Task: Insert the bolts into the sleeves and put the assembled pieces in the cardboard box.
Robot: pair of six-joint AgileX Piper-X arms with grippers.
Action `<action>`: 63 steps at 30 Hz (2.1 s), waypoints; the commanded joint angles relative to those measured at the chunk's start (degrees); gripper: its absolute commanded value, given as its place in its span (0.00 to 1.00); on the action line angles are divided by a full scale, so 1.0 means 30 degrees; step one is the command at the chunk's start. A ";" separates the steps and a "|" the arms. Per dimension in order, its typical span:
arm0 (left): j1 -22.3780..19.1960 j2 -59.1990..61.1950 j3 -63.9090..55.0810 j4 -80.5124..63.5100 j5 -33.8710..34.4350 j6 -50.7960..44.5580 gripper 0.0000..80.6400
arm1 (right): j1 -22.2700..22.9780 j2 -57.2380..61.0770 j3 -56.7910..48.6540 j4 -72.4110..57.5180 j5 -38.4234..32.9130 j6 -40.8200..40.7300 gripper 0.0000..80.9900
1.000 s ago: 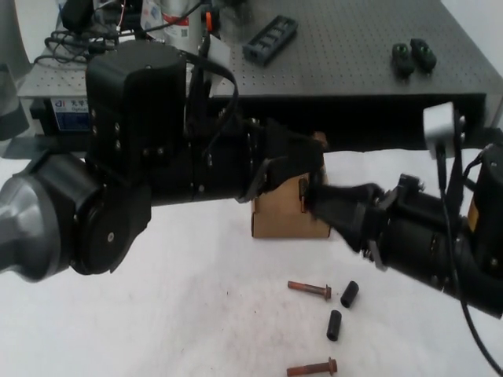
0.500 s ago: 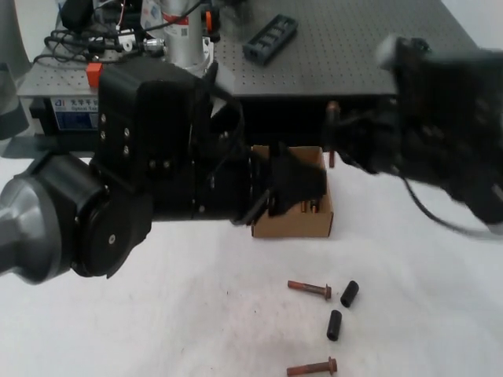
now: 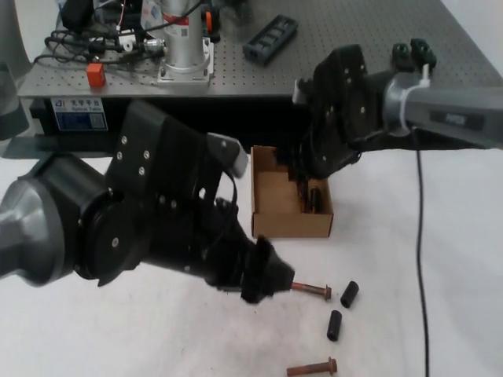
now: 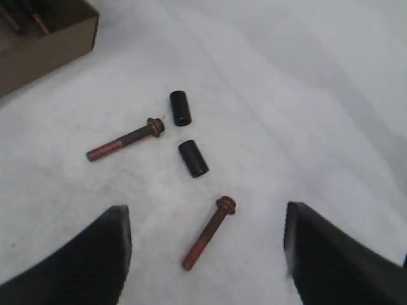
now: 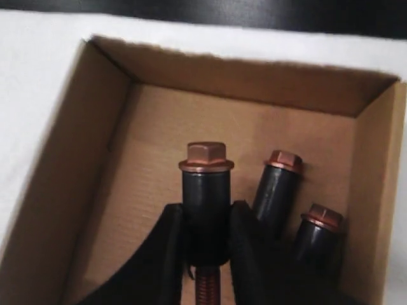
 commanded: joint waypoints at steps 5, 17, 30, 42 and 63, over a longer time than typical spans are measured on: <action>-0.1788 0.1065 -0.0501 0.1423 -0.2288 0.3473 0.61 | 0.0022 0.1274 -0.1324 0.1648 -0.0557 -0.0038 0.27; -0.3758 0.7483 -0.6714 0.5920 -0.4725 0.8751 0.57 | -0.0986 -0.4130 -0.0996 0.3034 -0.2410 -0.0754 0.39; -0.6000 1.1178 -0.9924 0.7760 -0.6570 1.1586 0.51 | -0.2294 -1.2332 0.5630 0.4893 -0.2370 -0.1076 0.39; -0.6044 1.1853 -0.9958 0.7967 -0.8199 1.2537 0.34 | -0.2294 -1.6982 0.9973 0.5062 -0.2259 -0.0504 0.39; -0.3495 0.3386 -0.4490 0.6321 -1.1641 0.0820 0.01 | -0.0514 -1.2617 1.1301 0.6083 -0.0816 -0.0506 0.39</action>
